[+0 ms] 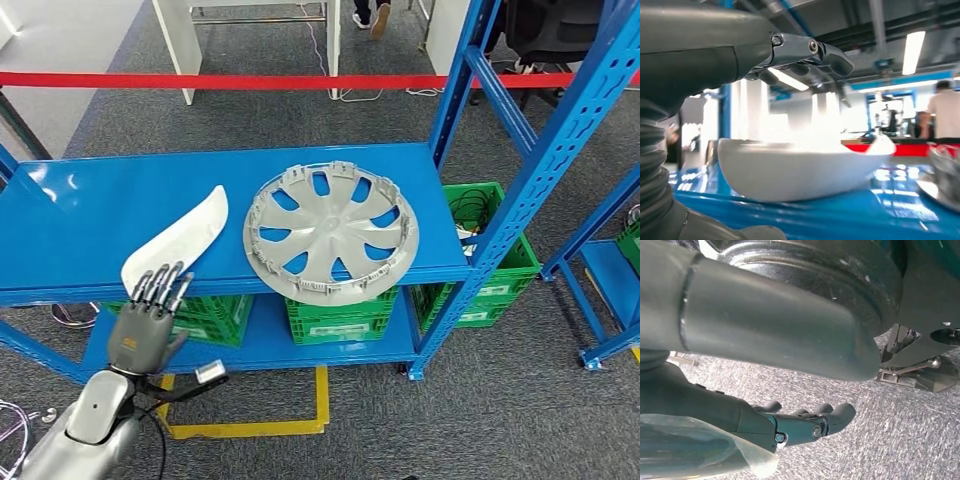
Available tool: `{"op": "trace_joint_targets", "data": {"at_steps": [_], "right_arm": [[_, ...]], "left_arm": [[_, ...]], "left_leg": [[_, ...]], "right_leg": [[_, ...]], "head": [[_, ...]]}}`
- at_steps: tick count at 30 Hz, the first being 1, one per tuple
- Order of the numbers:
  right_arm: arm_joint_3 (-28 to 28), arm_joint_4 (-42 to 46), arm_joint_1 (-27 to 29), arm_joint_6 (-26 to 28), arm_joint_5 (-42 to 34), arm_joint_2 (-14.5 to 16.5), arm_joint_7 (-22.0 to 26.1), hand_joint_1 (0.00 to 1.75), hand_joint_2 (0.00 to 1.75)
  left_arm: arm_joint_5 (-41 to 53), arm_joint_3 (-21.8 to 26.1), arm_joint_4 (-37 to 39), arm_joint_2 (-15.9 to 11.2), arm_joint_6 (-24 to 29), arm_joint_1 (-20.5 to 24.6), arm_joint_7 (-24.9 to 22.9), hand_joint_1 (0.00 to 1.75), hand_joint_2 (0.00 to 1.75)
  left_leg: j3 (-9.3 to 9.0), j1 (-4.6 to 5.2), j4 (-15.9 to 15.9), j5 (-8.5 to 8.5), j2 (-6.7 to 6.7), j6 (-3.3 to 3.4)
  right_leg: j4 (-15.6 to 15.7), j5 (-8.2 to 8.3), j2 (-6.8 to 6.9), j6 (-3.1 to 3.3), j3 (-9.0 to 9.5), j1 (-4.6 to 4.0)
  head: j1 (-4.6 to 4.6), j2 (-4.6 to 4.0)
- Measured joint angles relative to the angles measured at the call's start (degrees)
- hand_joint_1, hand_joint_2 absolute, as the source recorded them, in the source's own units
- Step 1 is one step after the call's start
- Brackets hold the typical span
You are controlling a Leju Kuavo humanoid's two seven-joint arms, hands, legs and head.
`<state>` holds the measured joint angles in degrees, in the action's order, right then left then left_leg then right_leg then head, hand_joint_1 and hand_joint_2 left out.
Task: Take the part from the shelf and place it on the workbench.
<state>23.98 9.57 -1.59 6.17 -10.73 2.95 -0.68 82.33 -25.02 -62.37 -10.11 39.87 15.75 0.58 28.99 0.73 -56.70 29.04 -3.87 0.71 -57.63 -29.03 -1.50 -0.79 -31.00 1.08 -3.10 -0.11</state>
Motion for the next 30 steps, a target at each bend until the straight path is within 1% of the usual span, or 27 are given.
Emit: {"op": "trace_joint_targets", "data": {"at_steps": [2,7,10,13,19,30], "right_arm": [[0.0,0.0,0.0,0.2,-0.2,0.0,0.1,0.0,0.0],[0.0,0.0,0.0,0.5,-0.4,0.0,0.2,0.0,0.0],[0.0,0.0,0.0,0.5,-0.4,0.0,0.3,0.0,0.0],[0.0,0.0,0.0,0.5,-0.4,0.0,0.3,0.0,0.0],[0.0,0.0,0.0,0.6,-0.5,0.0,0.2,0.0,0.0],[0.0,0.0,0.0,0.8,-0.6,0.0,0.0,0.0,0.0]], "left_arm": [[-1.8,3.5,0.4,0.7,0.0,0.0,1.6,0.0,1.75],[-3.9,11.8,1.7,1.6,0.0,-0.1,4.0,0.0,1.75],[-4.5,16.0,2.5,1.8,0.0,0.0,5.0,0.0,1.75],[-4.5,19.0,3.2,1.9,0.0,0.0,5.4,0.0,1.75],[-3.8,22.1,4.1,2.3,0.0,0.0,6.1,0.0,1.75],[-2.9,23.7,5.5,2.8,0.0,0.3,6.2,0.0,1.75]], "left_leg": [[0.0,0.0,0.0,0.0,0.01,0.0],[-0.01,-0.01,0.0,0.0,0.02,0.0],[-0.01,-0.02,0.0,0.0,0.02,0.0],[0.0,-0.02,0.0,0.0,0.02,0.0],[0.0,0.0,0.0,0.0,0.02,0.0],[0.0,-0.01,0.0,0.0,0.02,0.0]], "right_leg": [[0.0,0.0,-0.02,0.0,0.0,0.0],[0.0,0.01,-0.02,-0.01,-0.01,0.0],[0.0,0.01,-0.02,0.0,-0.01,-0.01],[0.0,0.0,-0.02,0.0,-0.01,-0.01],[0.0,0.0,-0.02,-0.01,-0.01,-0.01],[0.0,0.01,-0.02,-0.01,-0.01,0.0]], "head": [[0.01,0.0],[0.01,0.0],[0.02,0.0],[0.01,0.0],[0.01,0.0],[0.01,0.0]]}}
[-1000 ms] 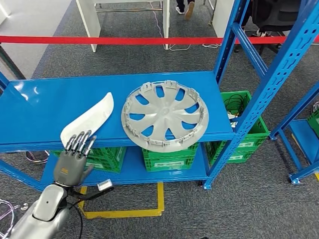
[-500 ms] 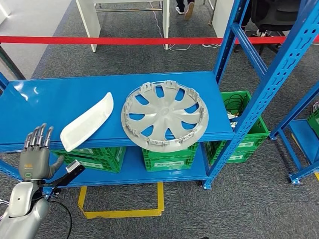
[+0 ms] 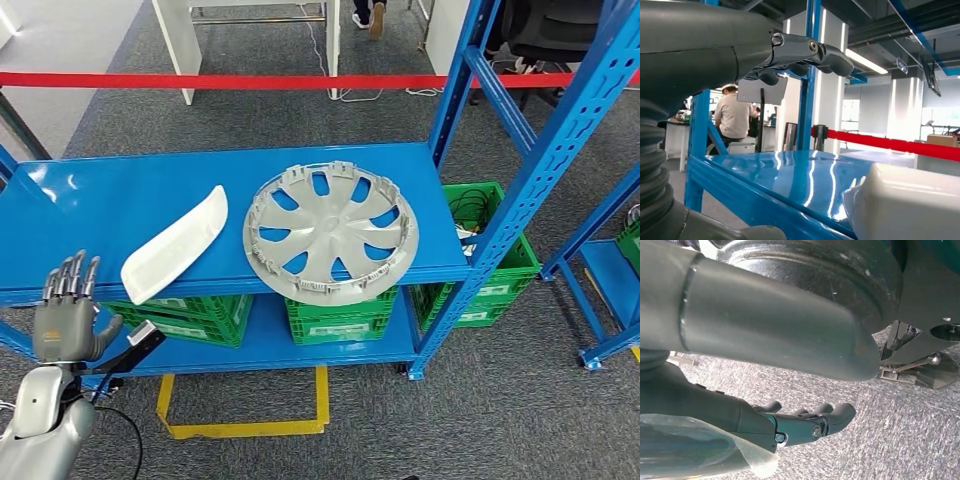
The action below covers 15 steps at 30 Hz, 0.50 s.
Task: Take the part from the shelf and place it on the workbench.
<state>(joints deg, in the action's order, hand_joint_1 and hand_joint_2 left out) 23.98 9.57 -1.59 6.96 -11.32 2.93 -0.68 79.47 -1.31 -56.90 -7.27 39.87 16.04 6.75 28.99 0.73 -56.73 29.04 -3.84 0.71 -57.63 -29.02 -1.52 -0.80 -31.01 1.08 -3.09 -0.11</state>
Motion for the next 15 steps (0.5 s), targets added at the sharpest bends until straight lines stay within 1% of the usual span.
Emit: {"op": "trace_joint_targets", "data": {"at_steps": [15], "right_arm": [[0.0,0.0,0.0,0.0,0.0,0.0,-0.2,0.0,0.0]], "left_arm": [[1.3,0.9,1.2,0.1,0.0,0.8,0.6,0.0,1.75]], "left_leg": [[0.0,0.0,0.0,0.0,0.0,0.0]], "right_leg": [[0.0,0.0,0.0,0.0,0.01,0.0]], "head": [[0.01,0.0]]}}
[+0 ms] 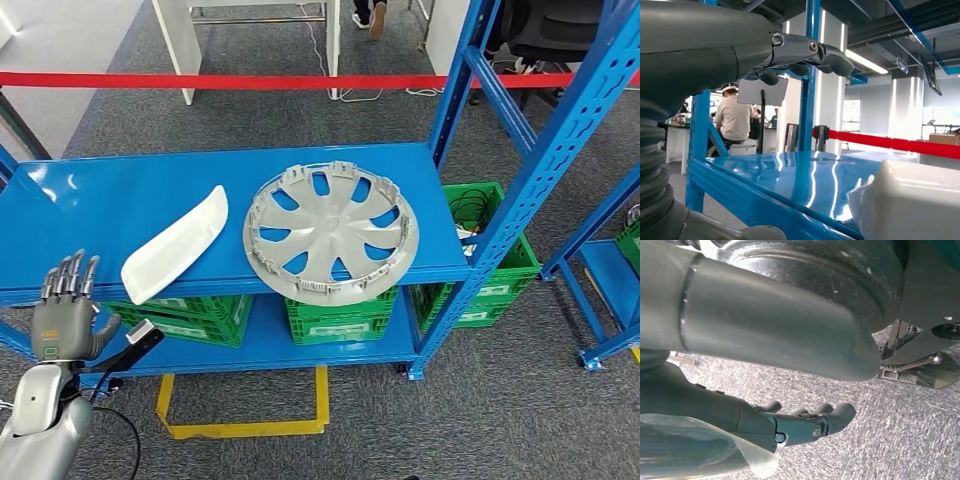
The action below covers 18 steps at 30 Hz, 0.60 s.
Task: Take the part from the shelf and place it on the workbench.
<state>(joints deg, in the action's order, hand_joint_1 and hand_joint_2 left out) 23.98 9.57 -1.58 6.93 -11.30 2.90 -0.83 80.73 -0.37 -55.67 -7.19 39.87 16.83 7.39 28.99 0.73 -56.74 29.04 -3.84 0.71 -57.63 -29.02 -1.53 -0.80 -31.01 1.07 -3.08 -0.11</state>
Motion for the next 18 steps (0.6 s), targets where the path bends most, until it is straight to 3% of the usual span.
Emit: {"op": "trace_joint_targets", "data": {"at_steps": [18], "right_arm": [[0.0,0.0,0.0,-0.1,0.2,-0.3,0.0,0.0,0.0]], "left_arm": [[2.1,0.0,0.4,0.0,0.0,0.1,-0.5,0.0,1.75]], "left_leg": [[0.0,0.0,0.0,0.0,0.0,0.0]], "right_leg": [[0.0,0.0,0.0,0.0,0.0,0.0]], "head": [[-0.01,0.0]]}}
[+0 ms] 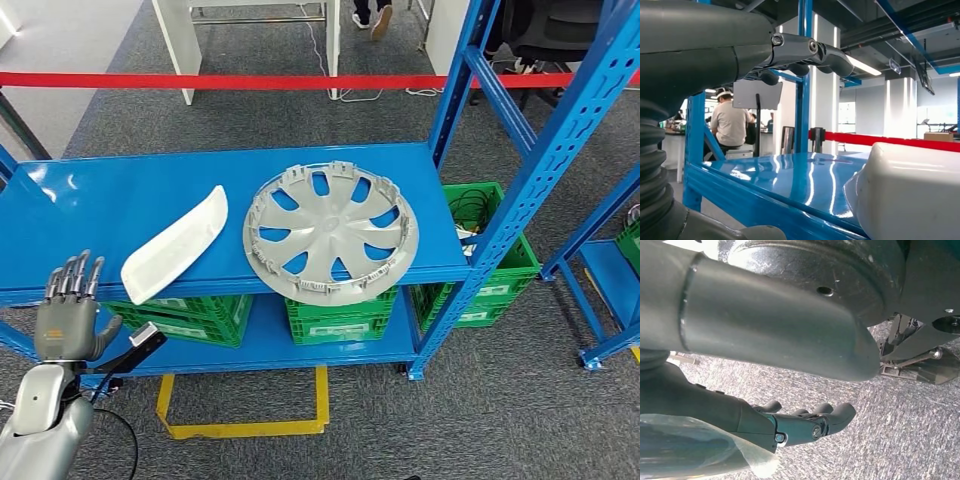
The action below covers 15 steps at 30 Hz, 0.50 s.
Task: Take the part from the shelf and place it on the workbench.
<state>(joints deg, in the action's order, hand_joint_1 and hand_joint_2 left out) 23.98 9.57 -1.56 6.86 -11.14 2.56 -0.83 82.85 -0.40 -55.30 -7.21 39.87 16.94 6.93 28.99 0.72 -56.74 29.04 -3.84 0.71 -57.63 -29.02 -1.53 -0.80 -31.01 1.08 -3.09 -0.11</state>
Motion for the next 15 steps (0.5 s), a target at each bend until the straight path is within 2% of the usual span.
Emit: {"op": "trace_joint_targets", "data": {"at_steps": [8,15], "right_arm": [[0.0,0.0,0.0,-0.2,0.2,-0.2,0.0,0.0,0.0],[0.0,0.0,0.0,-0.5,0.7,-0.5,0.1,0.0,0.0]], "left_arm": [[4.3,-2.0,-0.8,-1.0,0.0,-0.1,-0.7,0.0,1.75],[6.0,-5.8,-3.3,-3.3,0.0,-0.9,-1.6,0.0,1.75]], "left_leg": [[0.0,0.0,0.0,0.0,0.0,0.0],[0.0,0.0,0.0,0.0,0.0,0.0]], "right_leg": [[0.0,0.0,0.0,0.0,0.01,0.0],[0.0,0.0,0.0,0.0,0.01,0.0]], "head": [[0.01,0.0],[0.0,0.0]]}}
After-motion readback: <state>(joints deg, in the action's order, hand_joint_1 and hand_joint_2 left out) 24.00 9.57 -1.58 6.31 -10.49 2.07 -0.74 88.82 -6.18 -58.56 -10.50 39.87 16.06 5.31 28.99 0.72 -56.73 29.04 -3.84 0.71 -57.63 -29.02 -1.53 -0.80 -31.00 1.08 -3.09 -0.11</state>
